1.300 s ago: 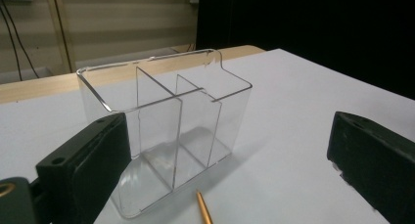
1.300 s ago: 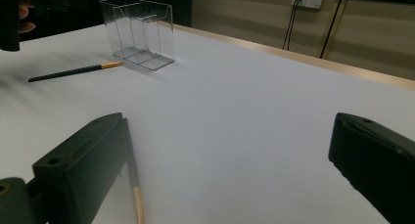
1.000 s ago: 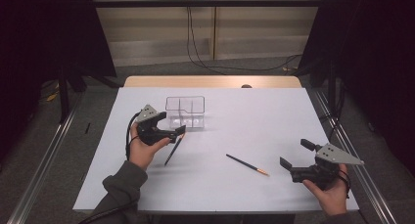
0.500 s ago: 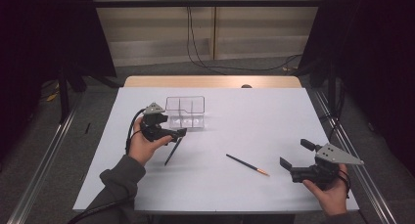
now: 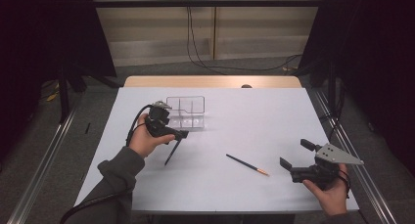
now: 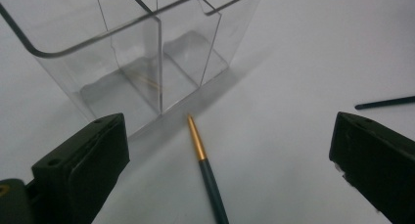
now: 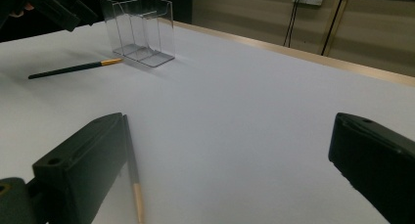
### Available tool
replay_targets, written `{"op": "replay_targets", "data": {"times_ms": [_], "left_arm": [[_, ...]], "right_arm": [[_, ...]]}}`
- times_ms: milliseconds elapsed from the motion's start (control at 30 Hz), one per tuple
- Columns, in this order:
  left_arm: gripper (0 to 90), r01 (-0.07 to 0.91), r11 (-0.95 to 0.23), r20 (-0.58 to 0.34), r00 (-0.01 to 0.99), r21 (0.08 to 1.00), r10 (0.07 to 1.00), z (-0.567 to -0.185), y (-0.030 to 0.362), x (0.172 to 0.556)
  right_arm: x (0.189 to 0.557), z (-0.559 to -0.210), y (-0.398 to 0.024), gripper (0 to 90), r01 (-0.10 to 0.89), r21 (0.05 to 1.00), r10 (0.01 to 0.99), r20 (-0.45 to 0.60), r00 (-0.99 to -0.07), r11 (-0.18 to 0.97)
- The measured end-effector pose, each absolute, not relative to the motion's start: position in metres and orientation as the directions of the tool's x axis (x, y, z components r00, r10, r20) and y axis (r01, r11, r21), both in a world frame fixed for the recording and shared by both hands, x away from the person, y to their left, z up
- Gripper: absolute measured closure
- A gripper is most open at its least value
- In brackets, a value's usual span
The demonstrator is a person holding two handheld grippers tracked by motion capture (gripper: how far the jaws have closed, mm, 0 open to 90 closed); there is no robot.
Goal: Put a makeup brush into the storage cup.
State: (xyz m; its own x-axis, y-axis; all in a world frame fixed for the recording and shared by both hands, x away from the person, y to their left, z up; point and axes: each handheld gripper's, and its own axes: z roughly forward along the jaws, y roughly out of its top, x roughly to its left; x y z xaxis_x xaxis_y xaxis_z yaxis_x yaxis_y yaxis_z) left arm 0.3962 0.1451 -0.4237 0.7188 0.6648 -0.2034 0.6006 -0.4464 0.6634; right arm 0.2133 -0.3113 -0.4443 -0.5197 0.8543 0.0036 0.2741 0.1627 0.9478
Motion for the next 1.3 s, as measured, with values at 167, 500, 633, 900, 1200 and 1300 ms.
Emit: {"op": "replay_targets", "data": {"times_ms": [167, 500, 633, 900, 1200, 1300], "left_arm": [[1.0, 0.619, -0.492, -0.206, 0.726, 0.612, 0.656, -0.421, 0.142, 0.400], [0.9, 0.656, -0.551, -0.191, 0.715, 0.516, 0.672, -0.425, 0.135, 0.405], [2.9, 0.657, -0.557, -0.187, 0.715, 0.509, 0.673, -0.425, 0.133, 0.406], [10.7, 0.664, -0.558, -0.174, 0.707, 0.499, 0.686, -0.424, 0.132, 0.408], [25.8, 0.677, -0.568, -0.164, 0.698, 0.468, 0.697, -0.424, 0.131, 0.409], [30.4, 0.679, -0.567, -0.157, 0.694, 0.465, 0.703, -0.426, 0.132, 0.409]], "right_arm": [[0.213, -0.444, -0.312, 0.2, 0.274, 0.948, 0.853, 0.004, -0.521, 0.163], [0.213, -0.444, -0.312, 0.2, 0.274, 0.947, 0.853, 0.002, -0.522, 0.166], [0.214, -0.444, -0.312, 0.1, 0.274, 0.948, 0.854, 0.004, -0.521, 0.163], [0.213, -0.444, -0.313, 0.2, 0.276, 0.947, 0.855, 0.002, -0.518, 0.165], [0.213, -0.444, -0.313, 0.2, 0.277, 0.946, 0.855, 0.001, -0.518, 0.167], [0.213, -0.444, -0.313, 0.2, 0.276, 0.946, 0.855, -0.001, -0.518, 0.169]]}}
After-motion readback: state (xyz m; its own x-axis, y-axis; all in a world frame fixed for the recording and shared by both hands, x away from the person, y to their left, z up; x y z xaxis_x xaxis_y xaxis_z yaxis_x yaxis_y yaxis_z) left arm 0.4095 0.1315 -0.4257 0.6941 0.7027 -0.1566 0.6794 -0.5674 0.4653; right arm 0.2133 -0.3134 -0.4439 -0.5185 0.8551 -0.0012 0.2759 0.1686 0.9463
